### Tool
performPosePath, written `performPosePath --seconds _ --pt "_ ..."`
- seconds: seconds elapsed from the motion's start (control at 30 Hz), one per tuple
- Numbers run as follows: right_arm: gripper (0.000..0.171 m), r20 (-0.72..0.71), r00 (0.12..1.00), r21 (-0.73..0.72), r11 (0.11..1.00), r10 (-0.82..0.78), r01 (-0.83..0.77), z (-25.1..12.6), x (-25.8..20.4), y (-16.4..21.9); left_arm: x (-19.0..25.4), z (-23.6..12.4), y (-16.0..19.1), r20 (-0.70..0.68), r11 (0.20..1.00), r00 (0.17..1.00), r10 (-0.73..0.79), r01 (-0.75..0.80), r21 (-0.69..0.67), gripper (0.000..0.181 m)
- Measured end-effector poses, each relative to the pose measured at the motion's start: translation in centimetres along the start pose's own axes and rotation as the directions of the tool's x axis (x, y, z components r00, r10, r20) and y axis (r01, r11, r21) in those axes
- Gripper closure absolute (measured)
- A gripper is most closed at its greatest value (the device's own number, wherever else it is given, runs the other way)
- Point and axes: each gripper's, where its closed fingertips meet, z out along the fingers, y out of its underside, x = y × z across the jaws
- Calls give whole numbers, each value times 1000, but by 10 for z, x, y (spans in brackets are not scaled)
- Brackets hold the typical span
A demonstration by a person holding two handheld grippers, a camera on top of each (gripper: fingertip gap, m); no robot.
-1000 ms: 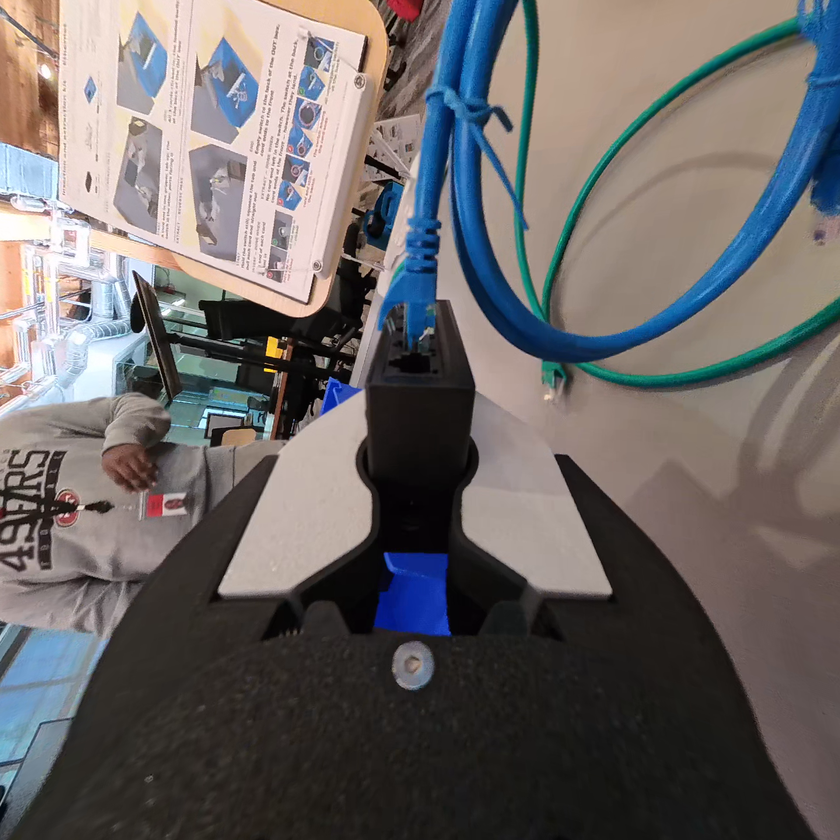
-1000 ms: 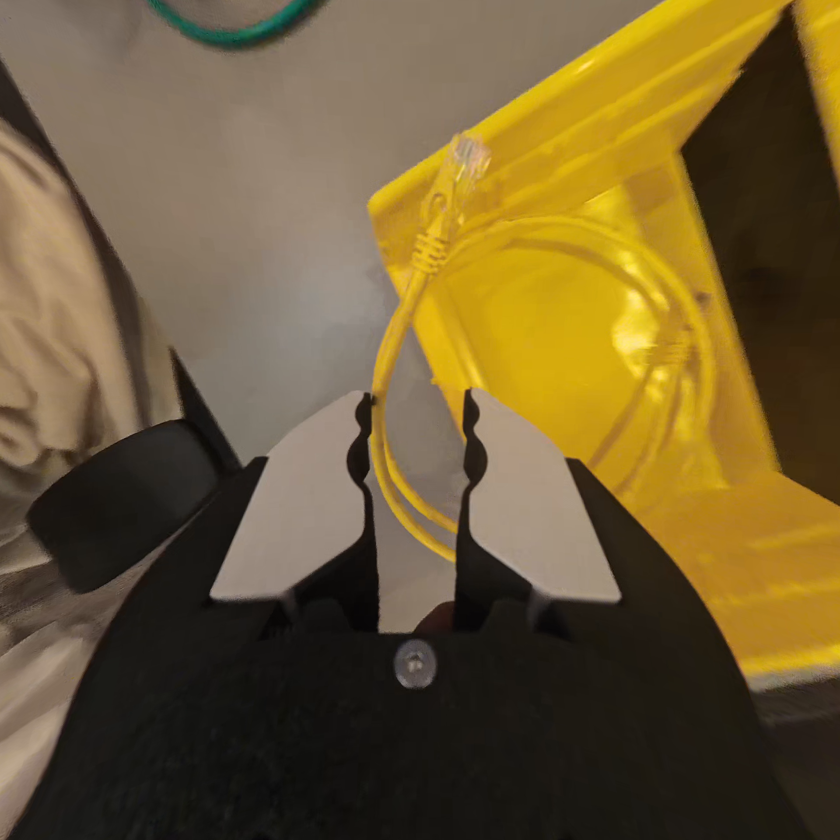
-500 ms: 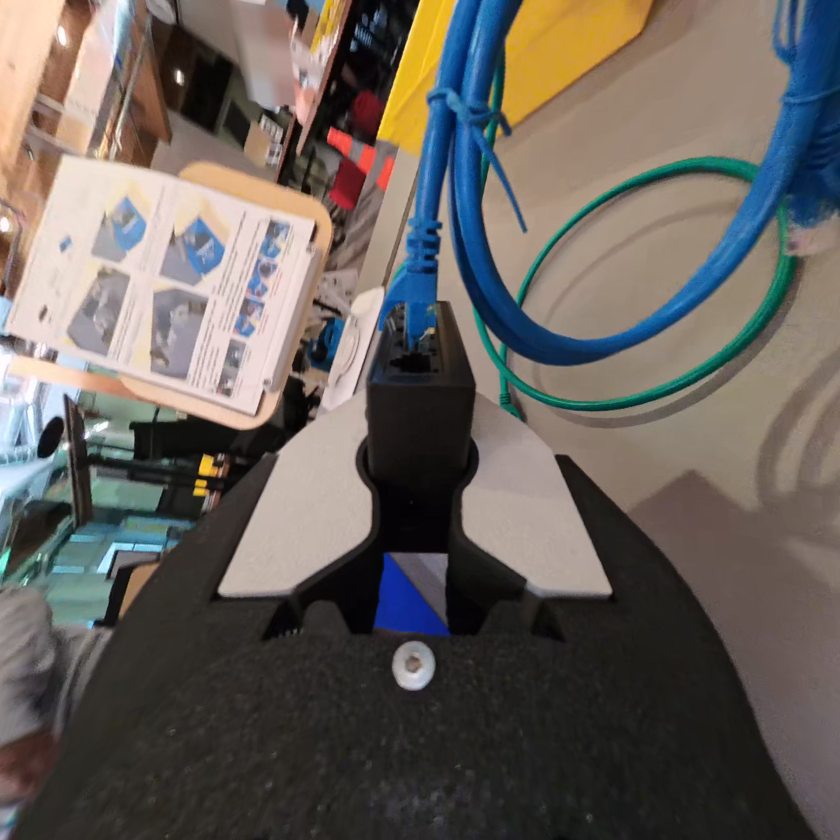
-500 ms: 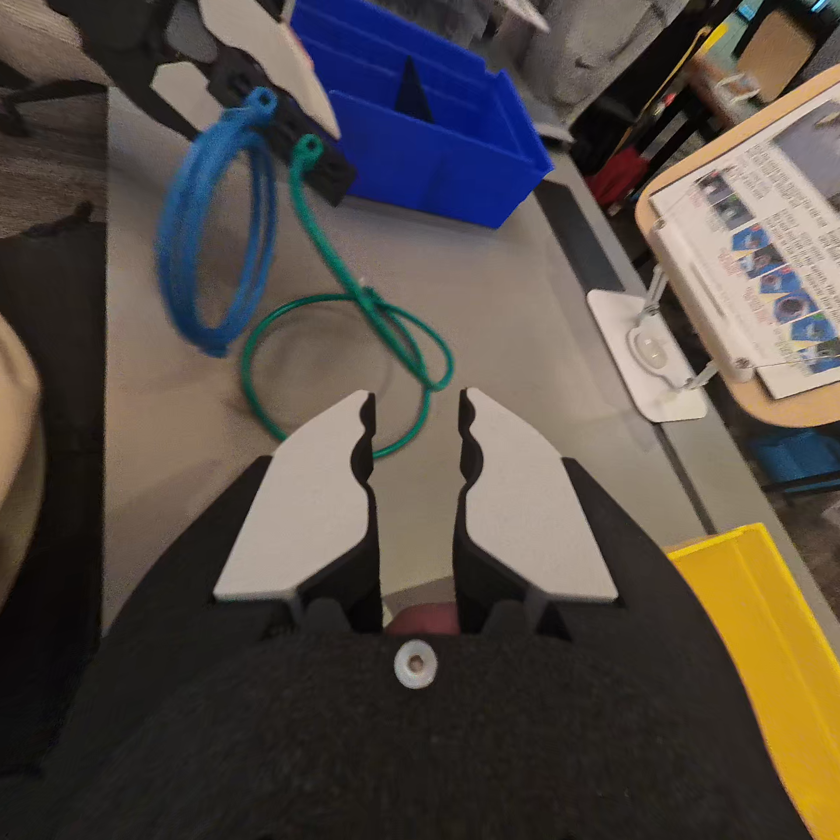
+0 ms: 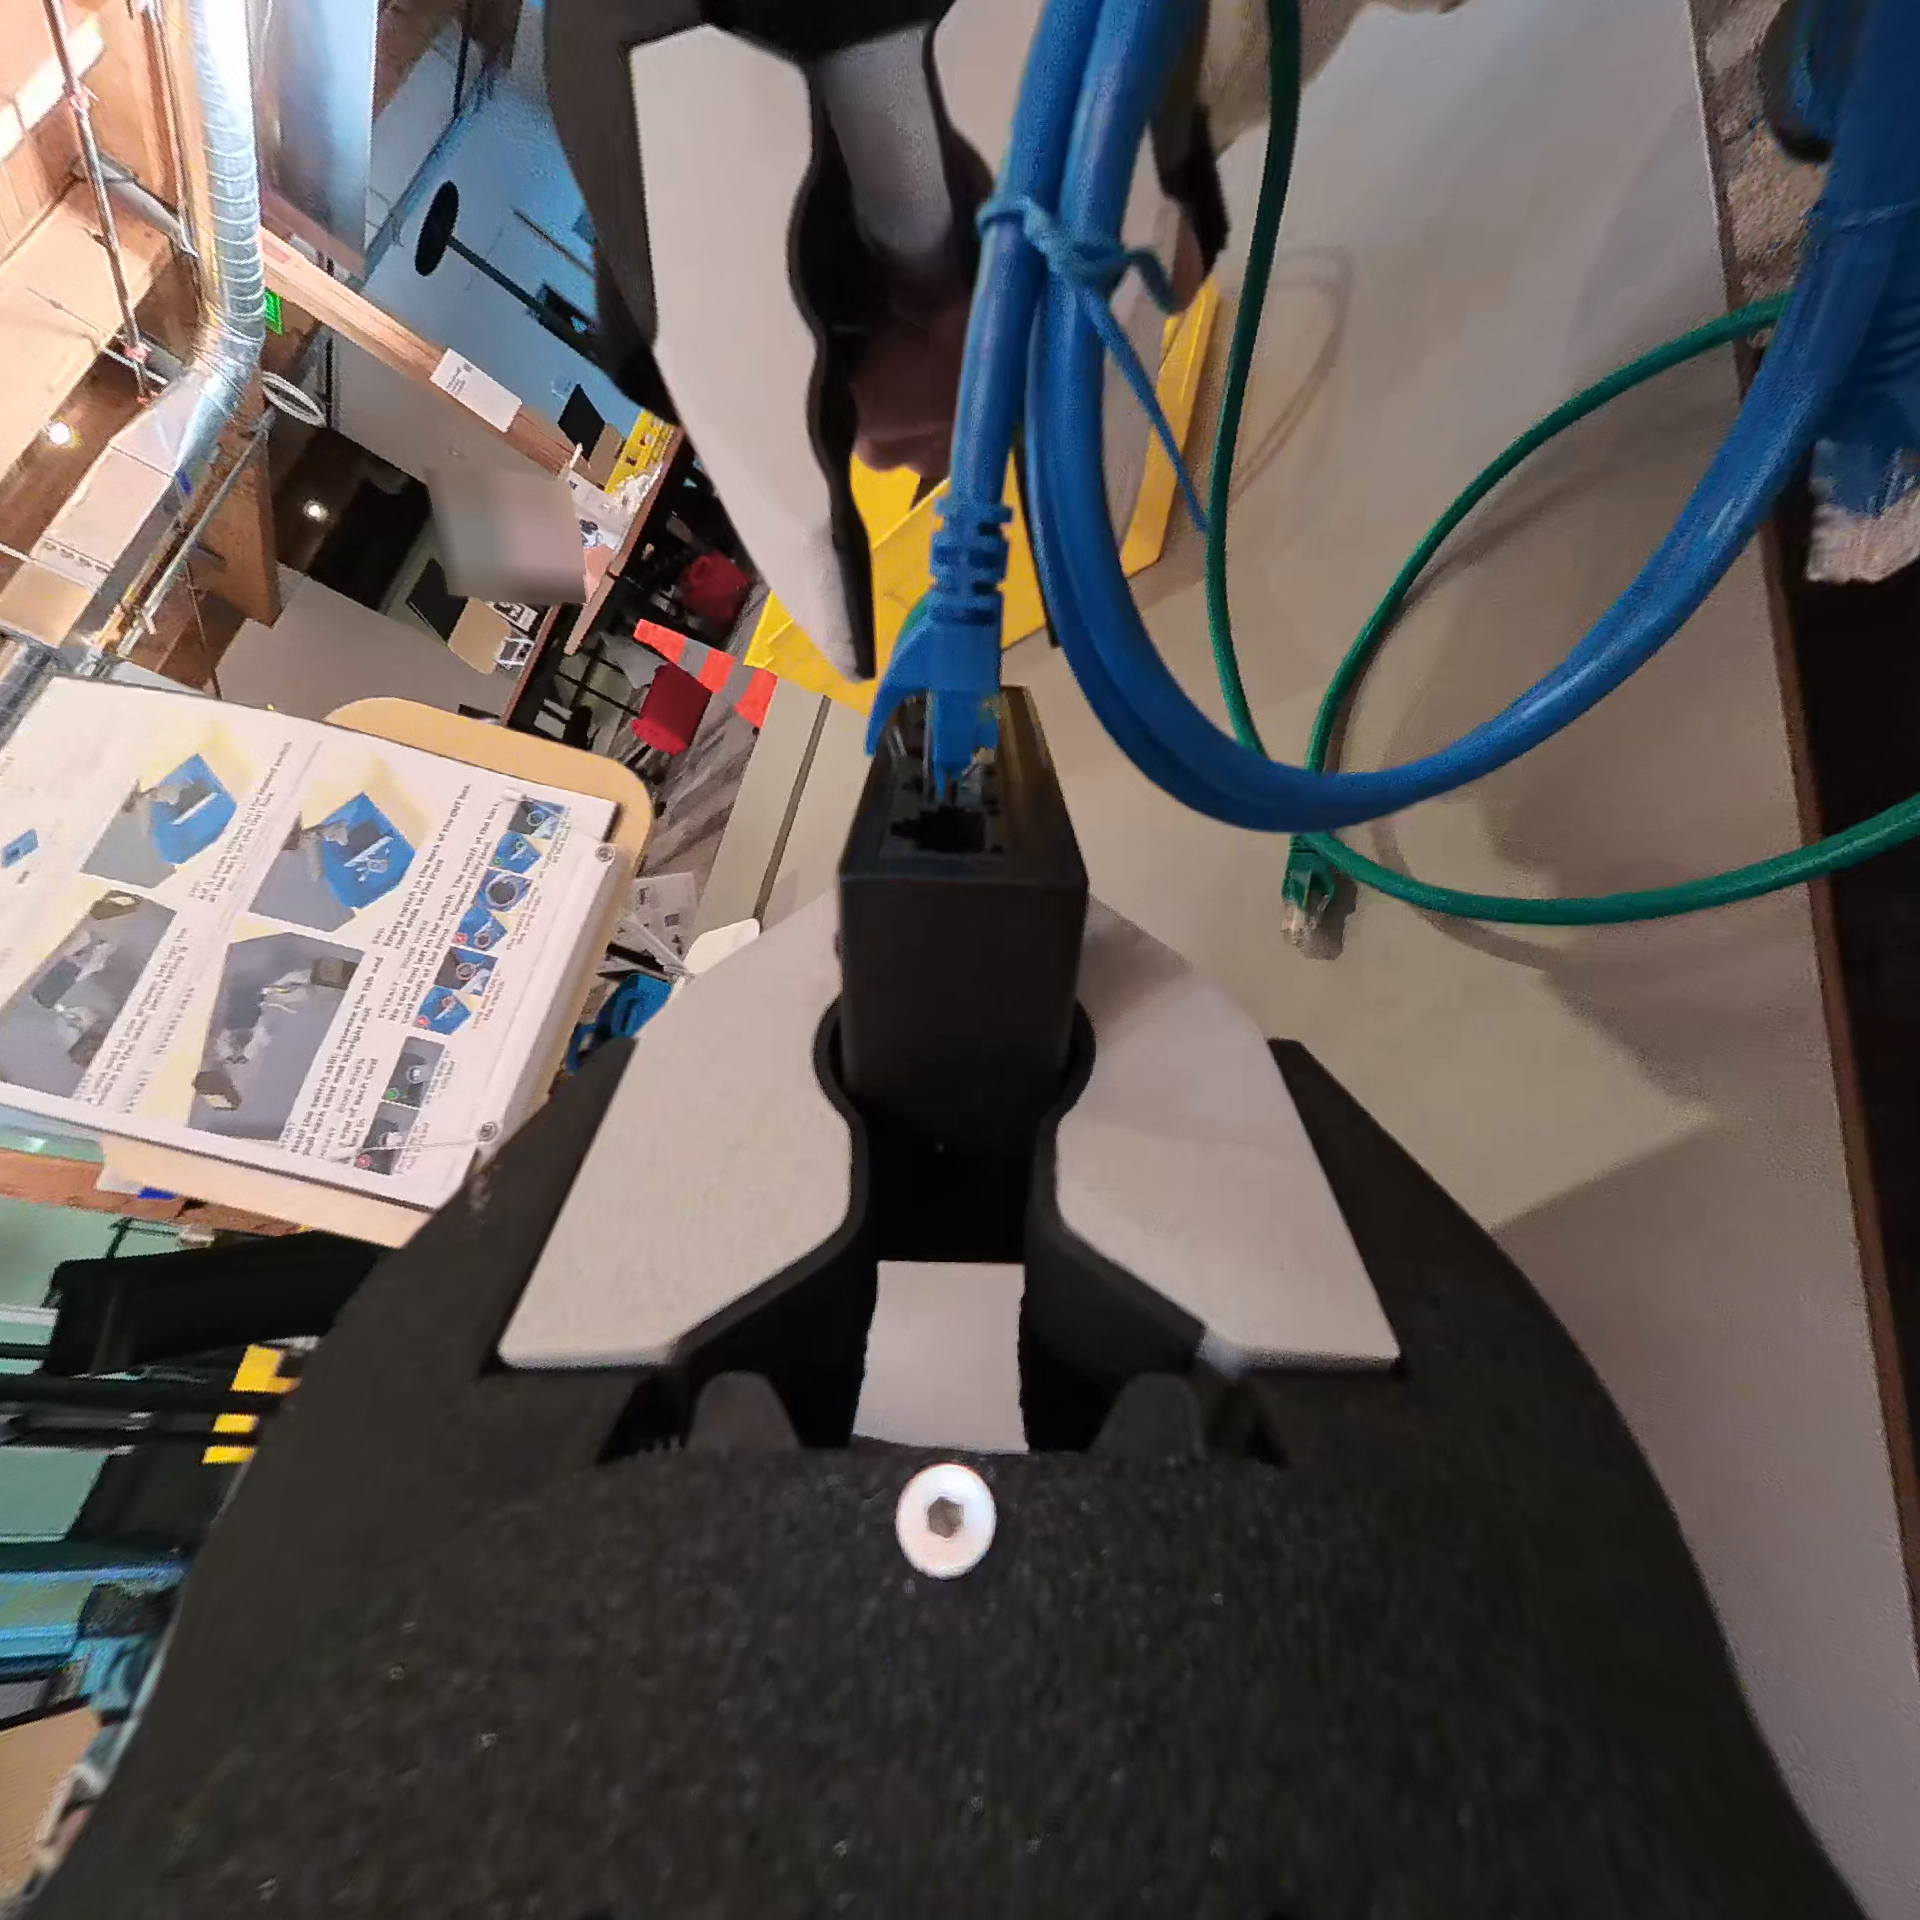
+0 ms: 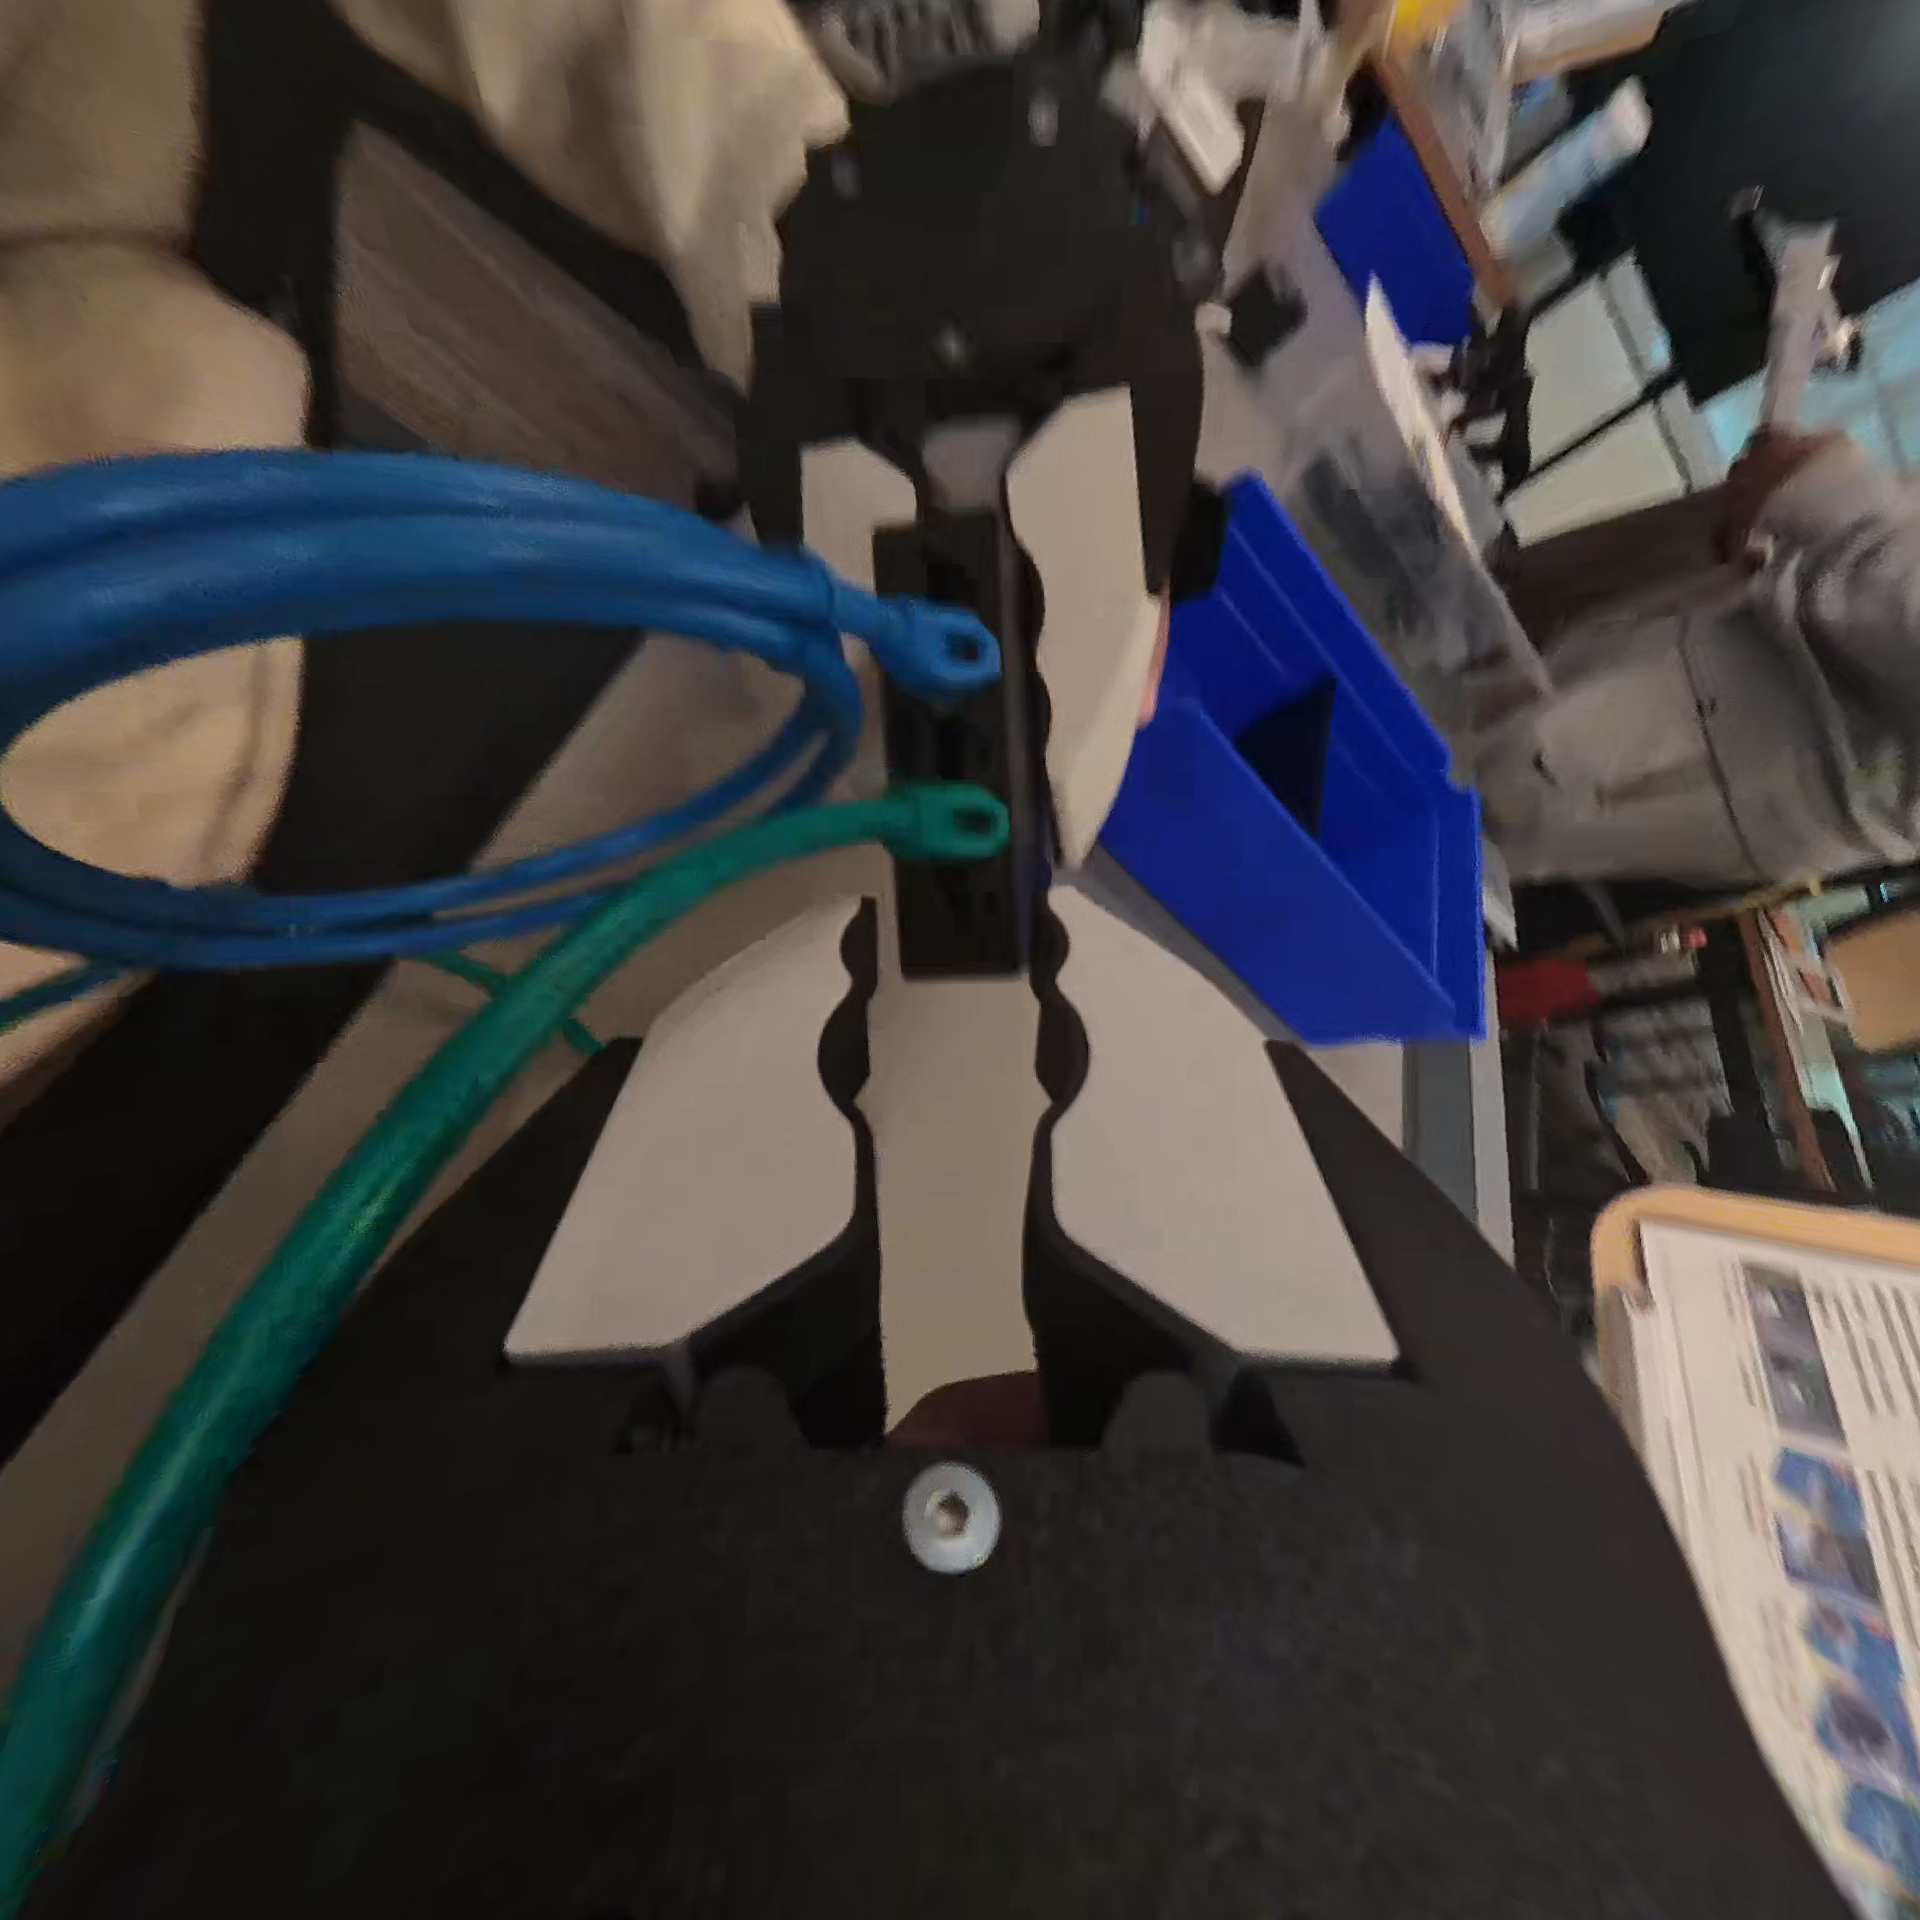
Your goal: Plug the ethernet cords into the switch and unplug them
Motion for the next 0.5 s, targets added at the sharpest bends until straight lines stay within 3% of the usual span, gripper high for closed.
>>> performPosePath --seconds 0.07,0.5 --pt "146 -6 1000 81 997 14 -14 6 0 -12 1 -1 1 -8 1000 1000 -21 21 4 150" --pt "151 -51 998 68 997 -23 27 22 8 9 -1 9 25 -24 993 998 -55 52 -103 151"
